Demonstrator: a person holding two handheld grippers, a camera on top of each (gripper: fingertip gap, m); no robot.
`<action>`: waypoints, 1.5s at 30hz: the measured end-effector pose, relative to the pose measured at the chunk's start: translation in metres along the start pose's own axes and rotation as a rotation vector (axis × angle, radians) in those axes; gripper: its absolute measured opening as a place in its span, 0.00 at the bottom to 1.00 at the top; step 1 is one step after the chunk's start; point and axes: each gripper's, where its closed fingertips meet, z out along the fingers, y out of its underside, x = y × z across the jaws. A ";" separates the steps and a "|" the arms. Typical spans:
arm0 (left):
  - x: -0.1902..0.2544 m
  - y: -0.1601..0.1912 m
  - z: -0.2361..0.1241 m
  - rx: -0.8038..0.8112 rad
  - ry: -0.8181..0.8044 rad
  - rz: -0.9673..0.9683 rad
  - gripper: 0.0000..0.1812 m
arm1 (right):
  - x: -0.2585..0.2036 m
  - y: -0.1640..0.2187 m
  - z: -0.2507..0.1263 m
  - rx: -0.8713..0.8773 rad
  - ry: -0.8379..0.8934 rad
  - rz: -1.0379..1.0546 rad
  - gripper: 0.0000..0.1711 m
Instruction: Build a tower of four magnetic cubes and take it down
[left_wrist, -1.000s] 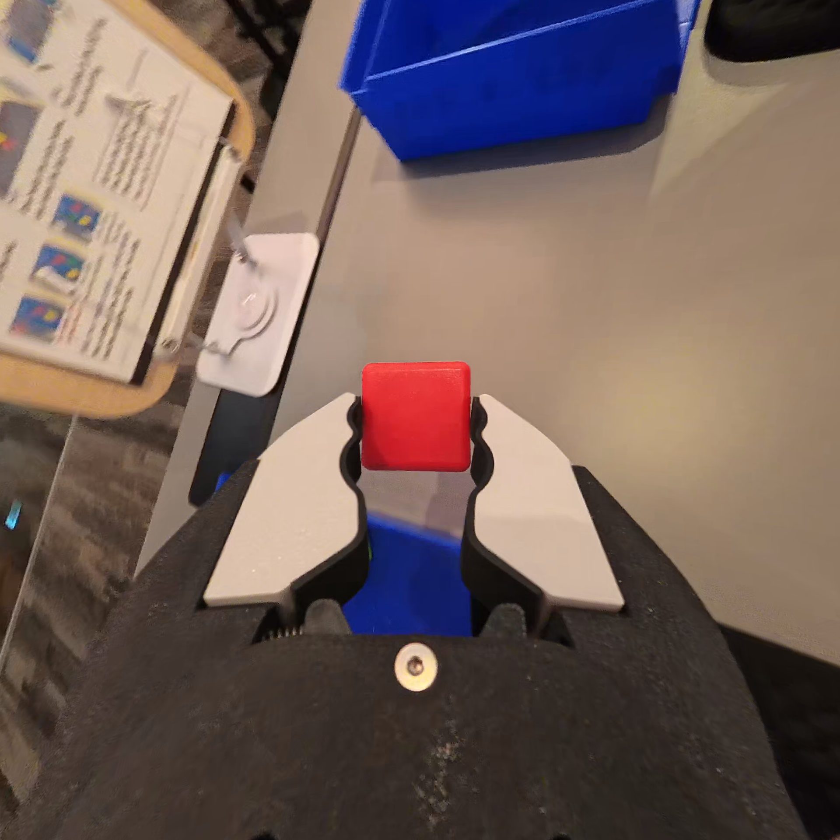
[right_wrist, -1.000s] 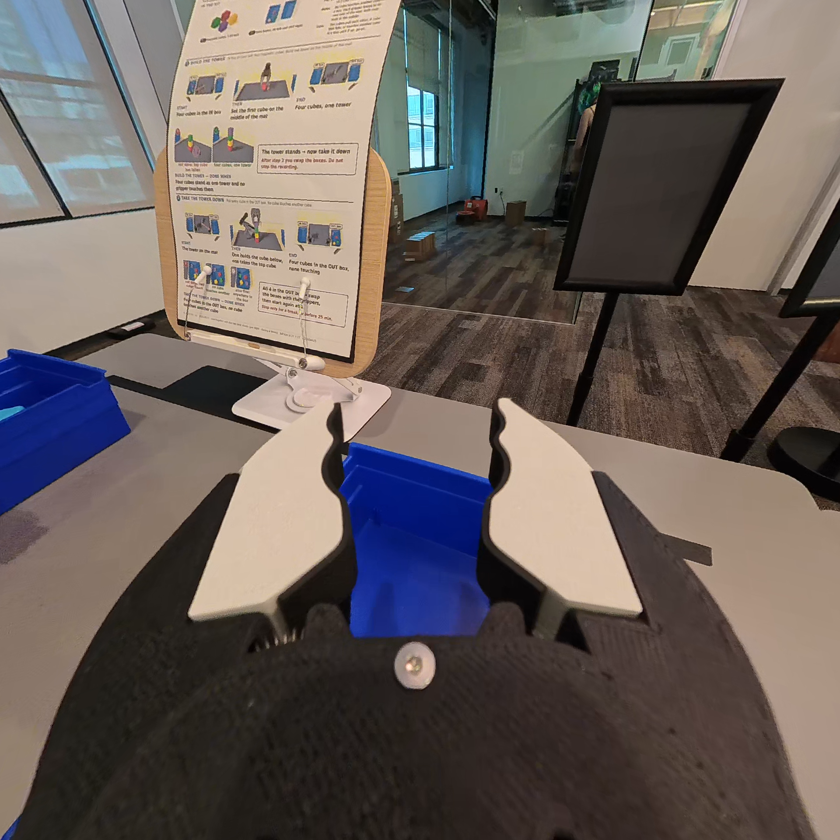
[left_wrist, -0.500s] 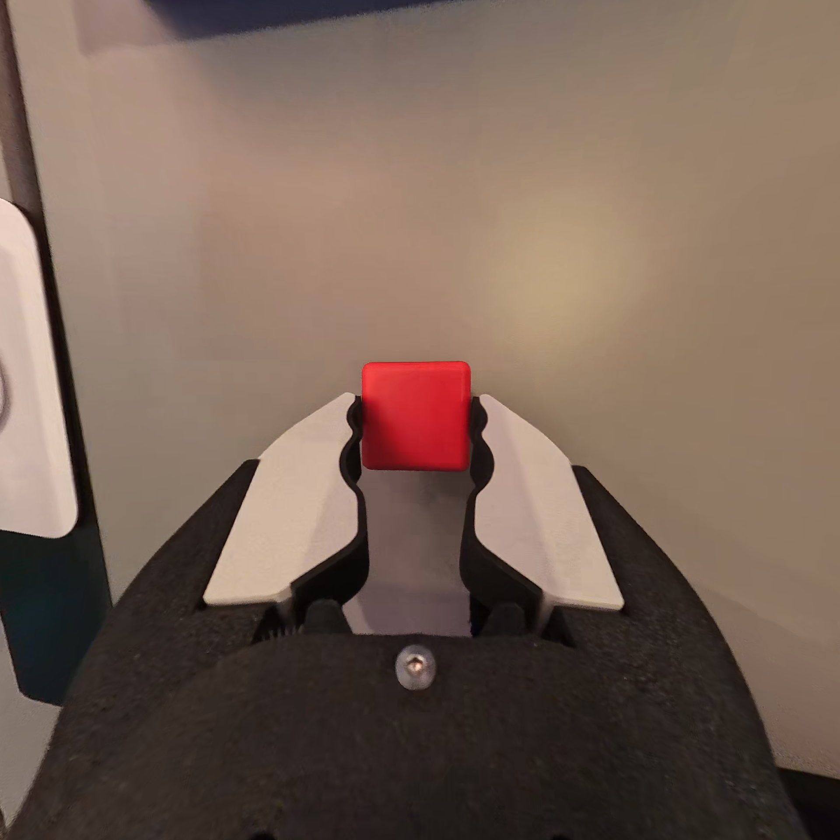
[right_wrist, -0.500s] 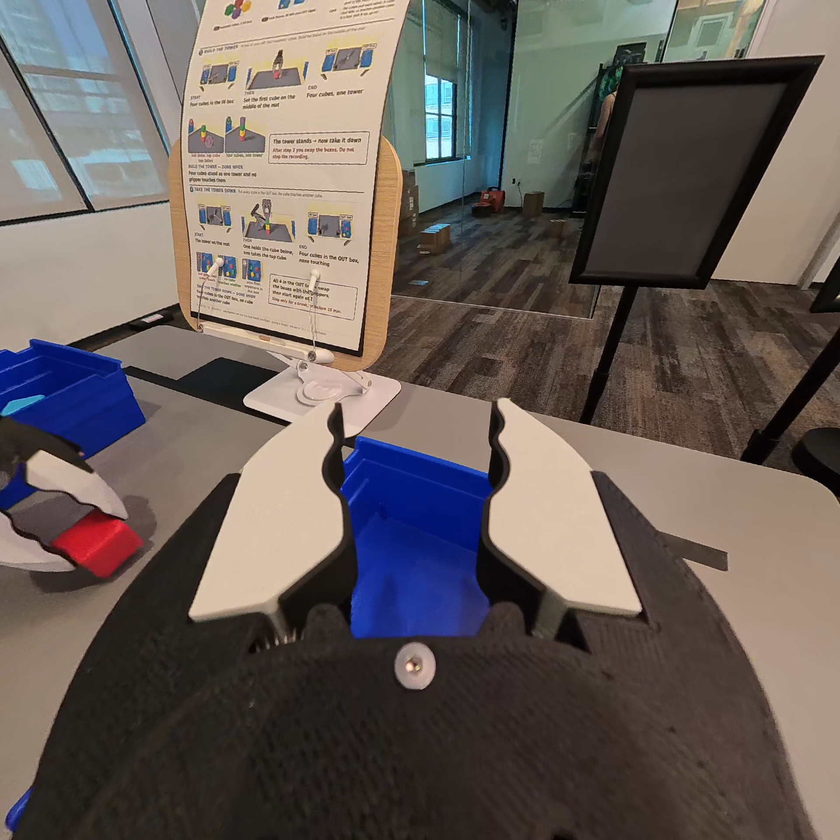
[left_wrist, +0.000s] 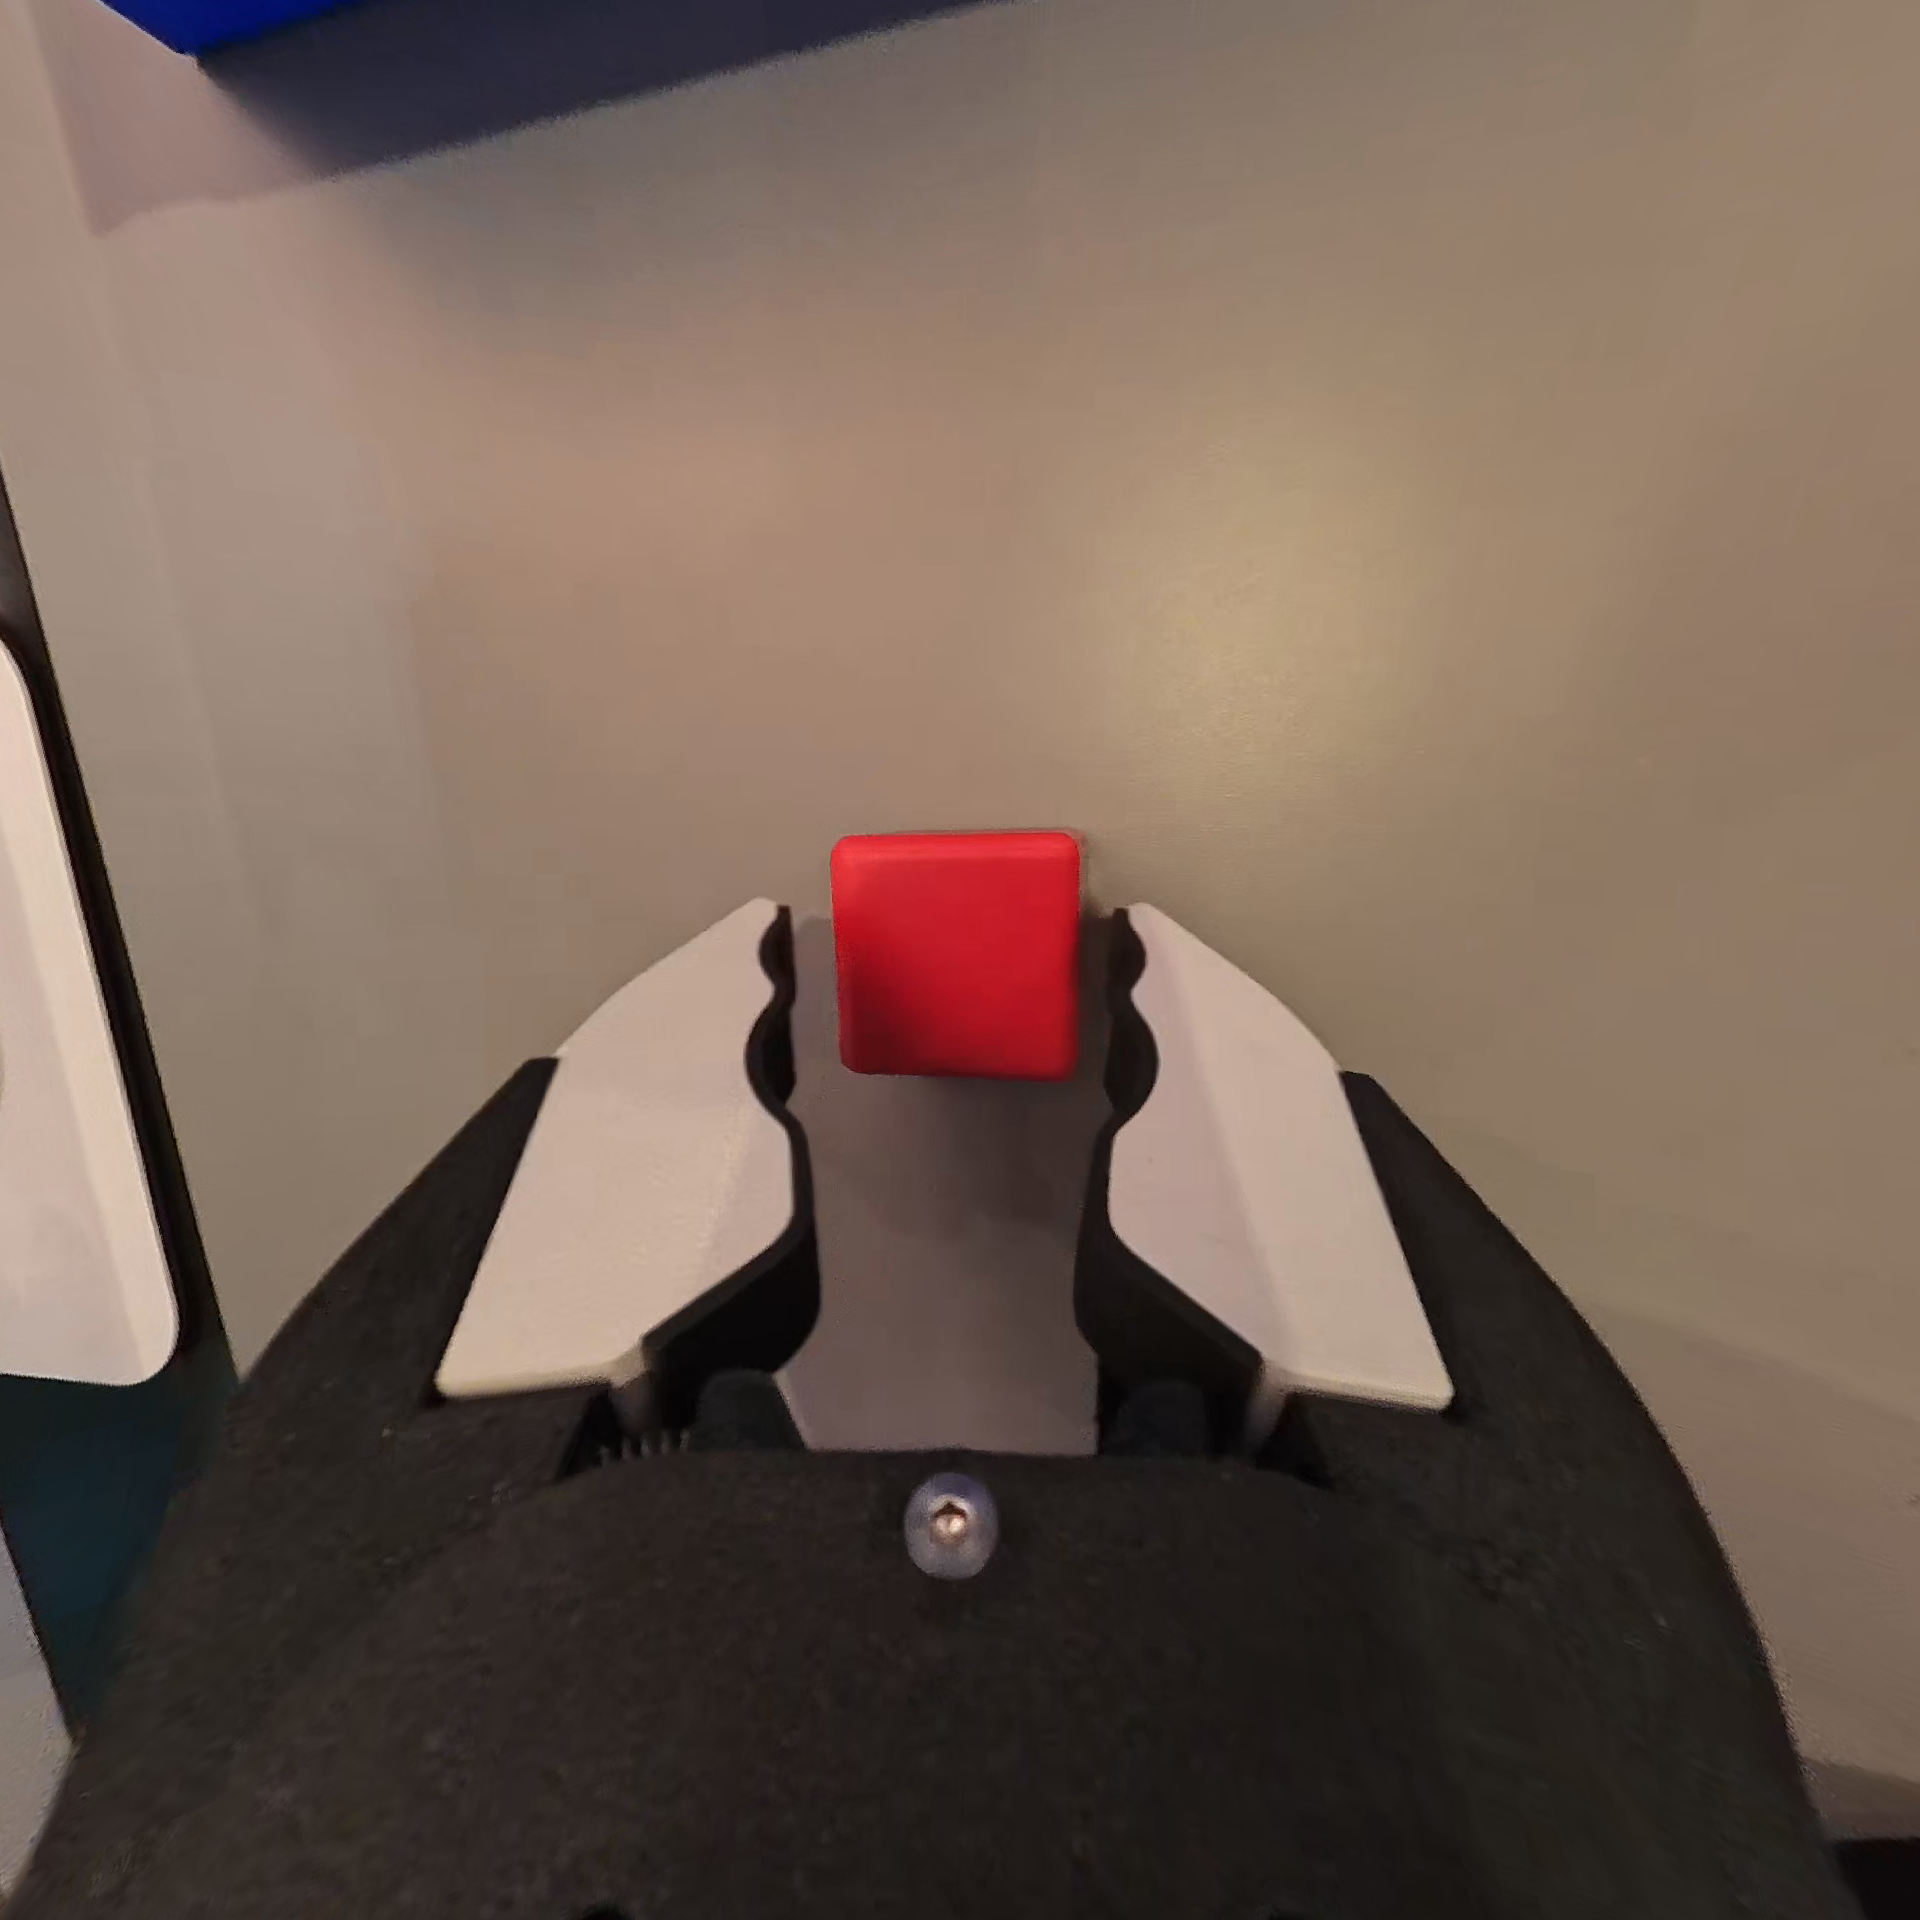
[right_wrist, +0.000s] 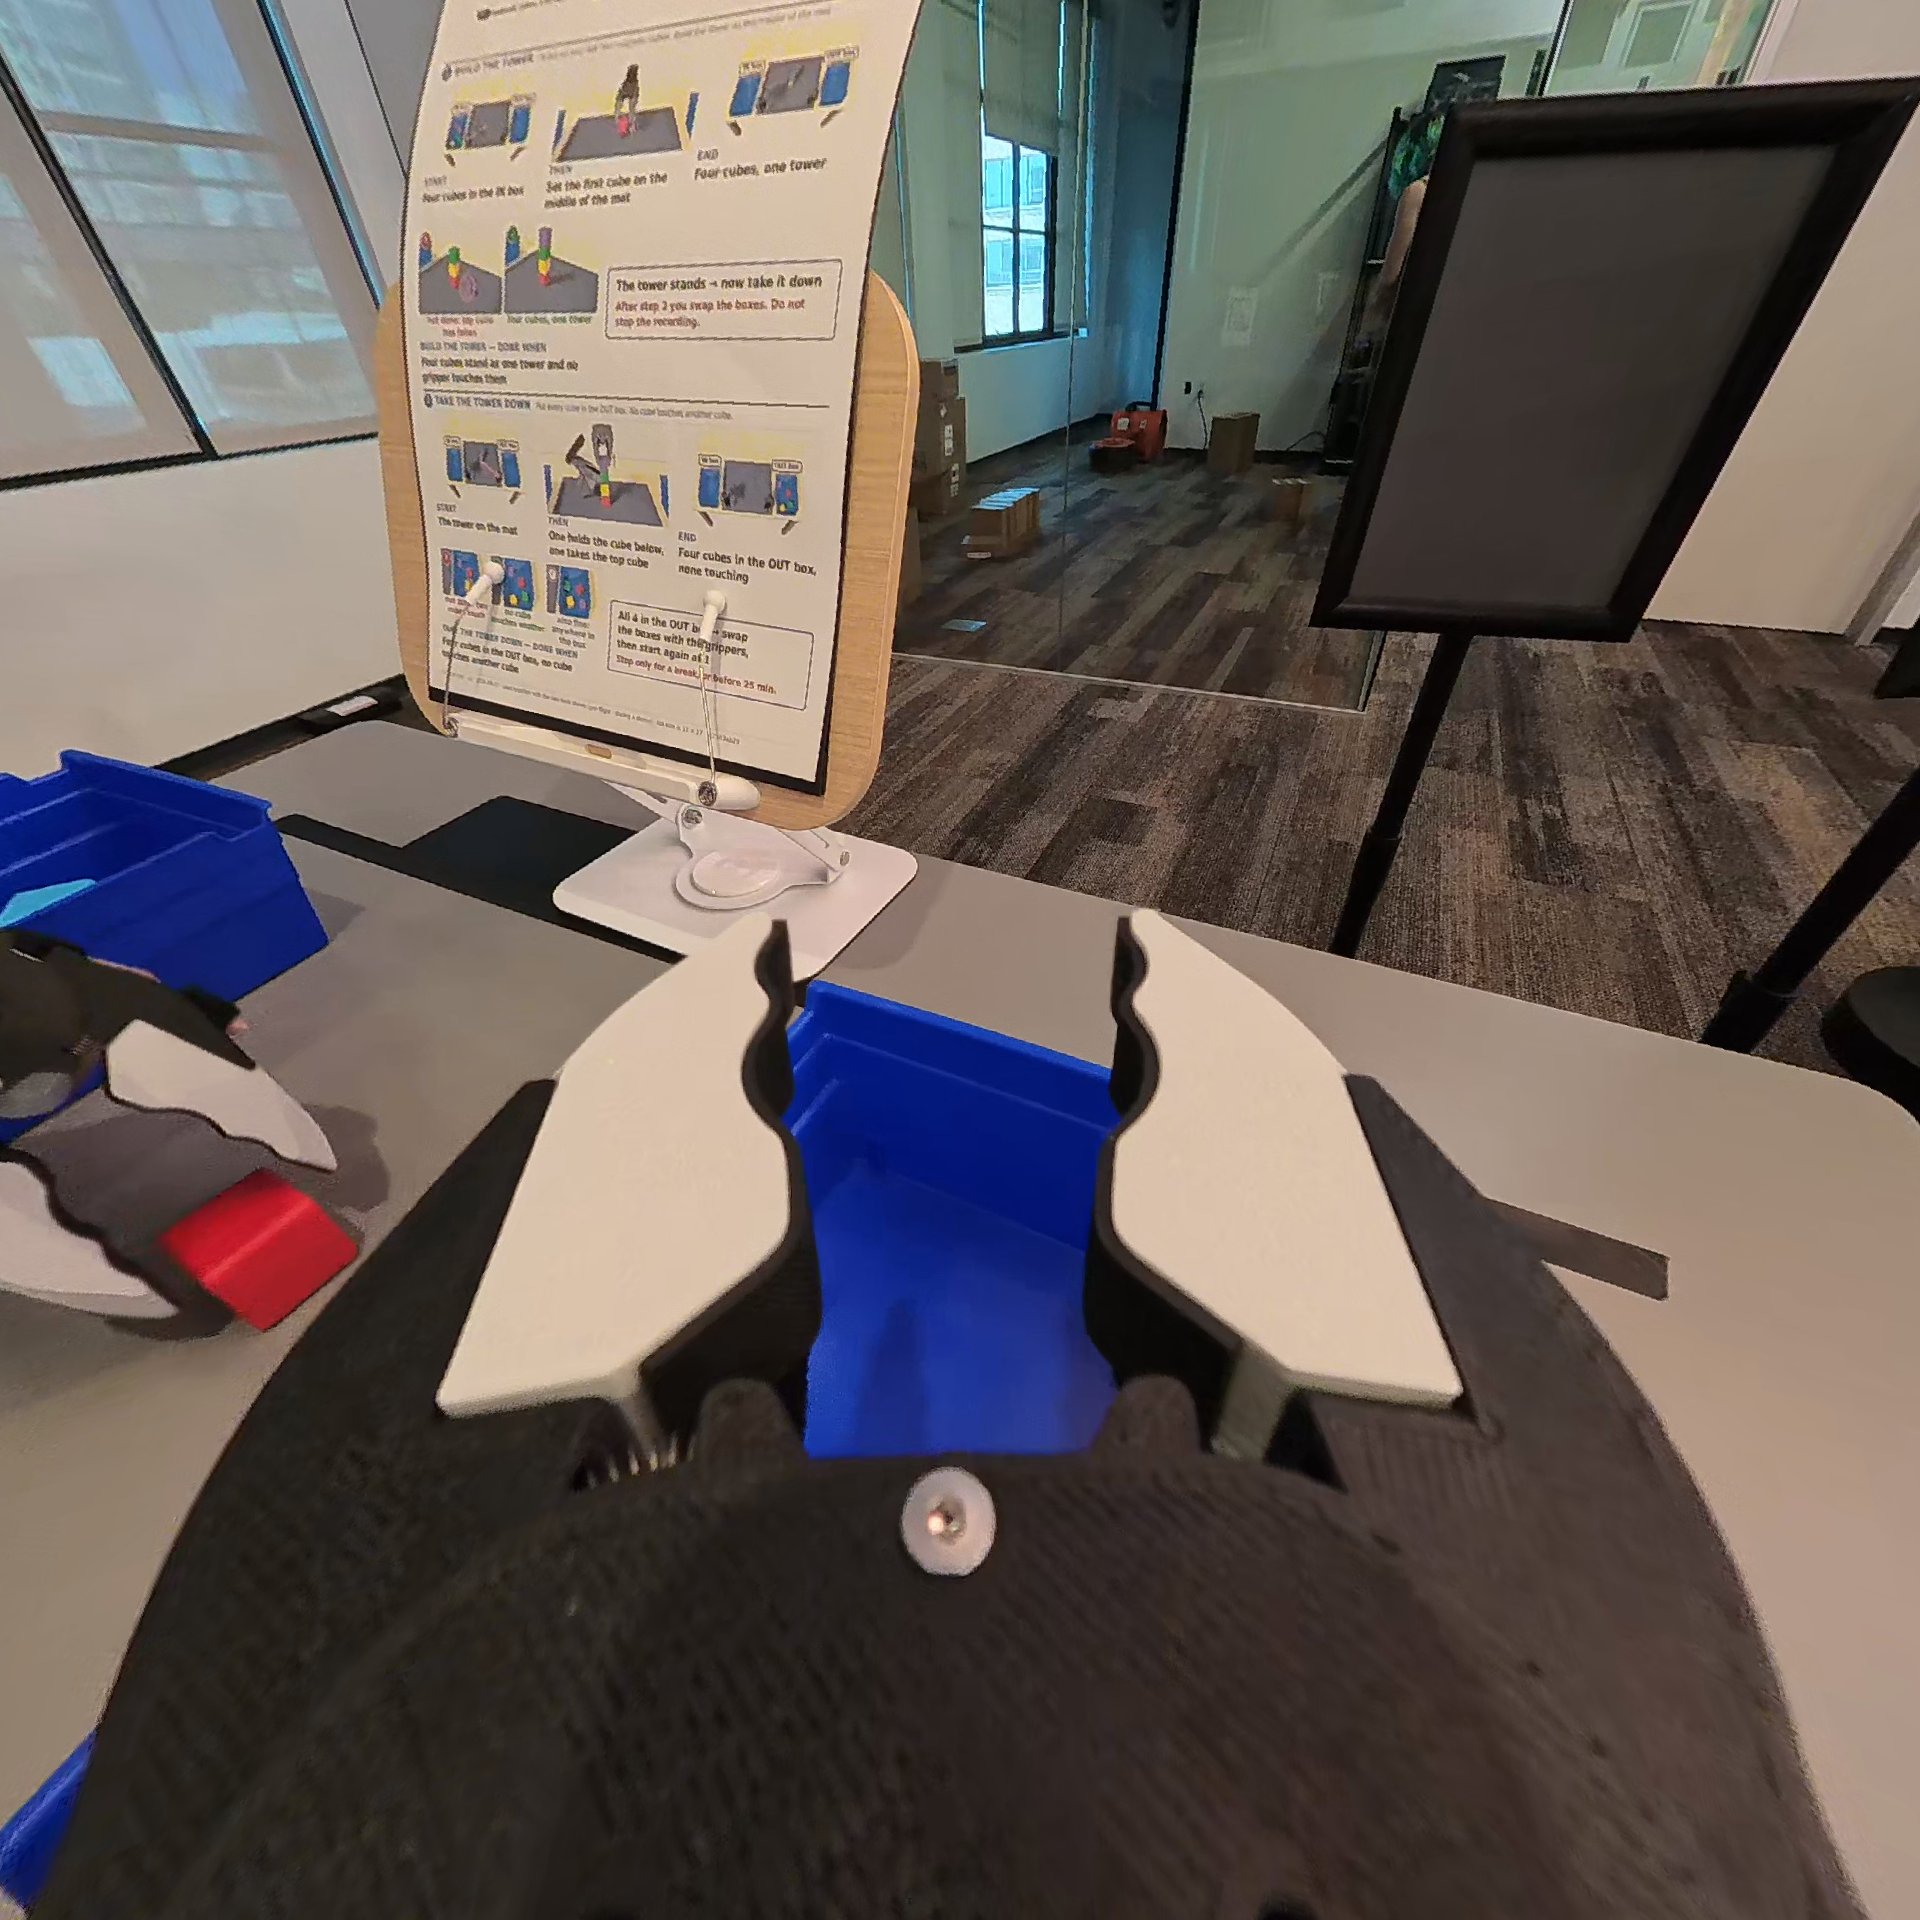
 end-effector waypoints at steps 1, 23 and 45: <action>0.000 -0.001 -0.002 0.003 0.005 -0.014 0.34 | 0.001 0.000 0.000 0.000 0.003 -0.002 0.35; 0.055 0.237 -0.211 -0.314 -0.321 -0.584 0.29 | 0.025 -0.001 -0.018 0.090 -0.019 0.141 0.32; 0.052 0.312 -0.152 -0.487 -0.387 -1.018 0.31 | 0.032 0.009 -0.022 0.074 -0.036 0.201 0.32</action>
